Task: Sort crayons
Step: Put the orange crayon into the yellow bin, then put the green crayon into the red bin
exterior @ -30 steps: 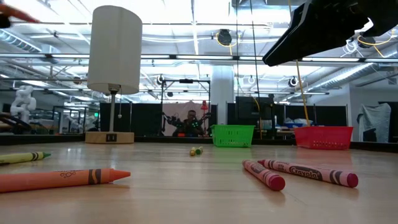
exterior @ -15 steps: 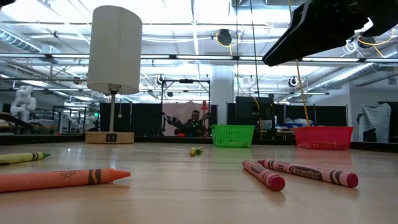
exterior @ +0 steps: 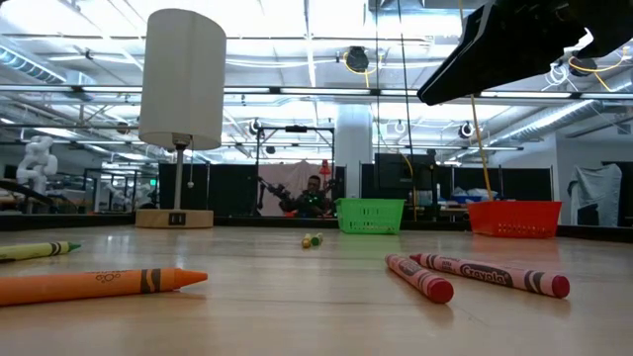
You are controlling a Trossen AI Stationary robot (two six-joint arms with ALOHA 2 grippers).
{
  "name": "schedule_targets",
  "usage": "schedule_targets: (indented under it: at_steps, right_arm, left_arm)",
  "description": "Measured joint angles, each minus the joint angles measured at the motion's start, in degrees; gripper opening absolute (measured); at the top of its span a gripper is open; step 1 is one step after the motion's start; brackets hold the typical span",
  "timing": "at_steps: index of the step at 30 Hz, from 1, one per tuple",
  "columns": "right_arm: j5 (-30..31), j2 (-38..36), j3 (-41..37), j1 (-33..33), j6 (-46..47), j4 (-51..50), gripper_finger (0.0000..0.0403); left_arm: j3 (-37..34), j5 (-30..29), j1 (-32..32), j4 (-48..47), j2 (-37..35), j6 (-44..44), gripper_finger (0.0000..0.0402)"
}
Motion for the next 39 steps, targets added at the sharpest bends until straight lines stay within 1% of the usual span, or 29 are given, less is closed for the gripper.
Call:
schedule_targets:
  at_steps: [2, 4, 6, 8, 14, 17, 20, 22, 24, 27, 30, 33, 36, 39]
  right_arm:
    - [0.0, 0.0, 0.0, -0.01, 0.0, 0.0, 0.0144]
    - [0.0, 0.0, 0.0, 0.0, 0.0, 0.0, 0.0144]
    - [0.0, 0.0, 0.0, -0.01, 0.0, 0.0, 0.0144]
    - [0.0, 0.0, 0.0, 0.01, 0.0, 0.0, 0.0144]
    - [0.0, 0.0, 0.0, 0.0, 0.0, 0.02, 0.0144]
    - [0.0, 0.0, 0.0, 0.0, 0.0, 0.02, 0.0144]
    - [0.0, 0.0, 0.0, 0.01, 0.0, 0.02, 0.0144]
    - [0.0, 0.0, 0.0, -0.01, 0.0, 0.02, 0.0144]
    - [0.0, 0.0, 0.0, 0.0, 0.0, 0.02, 0.0144]
    - [0.0, 0.0, 0.0, 0.0, 0.0, 0.02, 0.0144]
    - [0.02, 0.0, 0.0, -0.01, 0.0, 0.02, 0.0144]
    - [0.02, 0.0, 0.0, -0.01, 0.0, 0.22, 0.0144]
    - [0.02, 0.0, 0.0, -0.01, 0.0, 0.24, 0.0144]
    - [0.02, 0.0, 0.0, -0.01, 0.02, 0.24, 0.0144]
  left_arm:
    - [0.0, 0.36, 0.02, -0.62, 1.2, -1.79, 0.0021]
    - [0.0, 2.32, 0.35, -1.62, 2.41, -3.8, 0.0027]
    - [0.0, 5.16, 0.7, -1.62, 3.67, -4.32, 0.004]
    - [-0.02, 6.69, 0.87, -1.67, 4.81, -4.34, 0.0058]
    - [-0.02, 7.74, 2.21, -1.67, 6.4, -4.3, 0.0128]
    - [-0.02, 7.82, 3.1, -1.07, 6.05, -4.28, 0.0154]
    - [-0.02, 7.85, 3.95, 0.1, 5.25, -4.25, 0.0168]
    - [-0.02, 7.82, 4.42, 0.65, 4.76, -4.01, 0.017]
    - [0.08, 7.23, 5.09, 0.92, 4.4, -1.99, 0.0171]
    - [1.27, 3.54, 6.36, 0.82, 4.37, 4.03, 0.0171]
    - [2.36, -3.15, 8.22, 0.96, 4.37, 10.24, 0.0171]
    - [2.54, -11.06, 10.24, 0.91, 4.37, 16.53, 0.0171]
    - [2.54, -20.77, 12.46, 0.82, 4.45, 23.22, 0.0171]
    - [2.54, -29.48, 14.64, 1.05, 4.48, 26.25, 0.0171]
